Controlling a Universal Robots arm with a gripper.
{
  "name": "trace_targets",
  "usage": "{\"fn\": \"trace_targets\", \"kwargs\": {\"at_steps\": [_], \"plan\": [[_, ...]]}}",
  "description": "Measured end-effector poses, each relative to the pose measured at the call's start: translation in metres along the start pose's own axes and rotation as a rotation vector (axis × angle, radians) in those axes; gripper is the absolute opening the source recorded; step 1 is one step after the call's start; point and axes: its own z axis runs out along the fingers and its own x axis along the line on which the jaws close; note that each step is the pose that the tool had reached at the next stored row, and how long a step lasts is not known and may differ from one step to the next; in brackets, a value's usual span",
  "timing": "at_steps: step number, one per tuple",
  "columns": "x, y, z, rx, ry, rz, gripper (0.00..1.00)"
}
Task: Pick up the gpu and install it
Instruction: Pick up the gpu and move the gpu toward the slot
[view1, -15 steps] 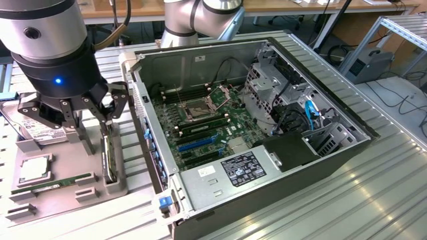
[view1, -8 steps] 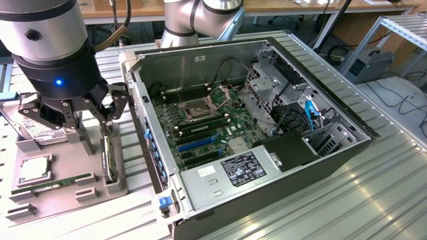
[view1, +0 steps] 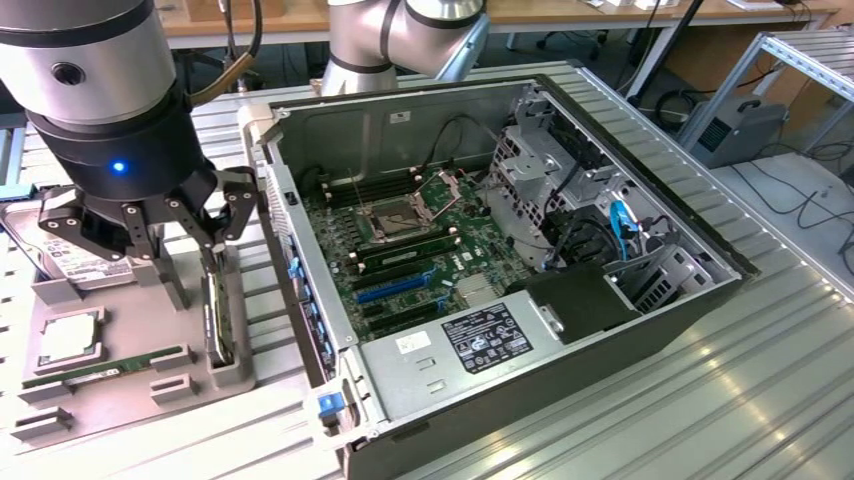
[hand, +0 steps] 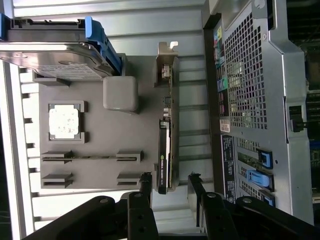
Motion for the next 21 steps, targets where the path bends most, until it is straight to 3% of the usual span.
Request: {"fn": "trace_targets", "kwargs": {"at_steps": [21], "plan": [[0.0001,-0.0002,0.0055,0.0,0.0,0.0,0.42]]}}
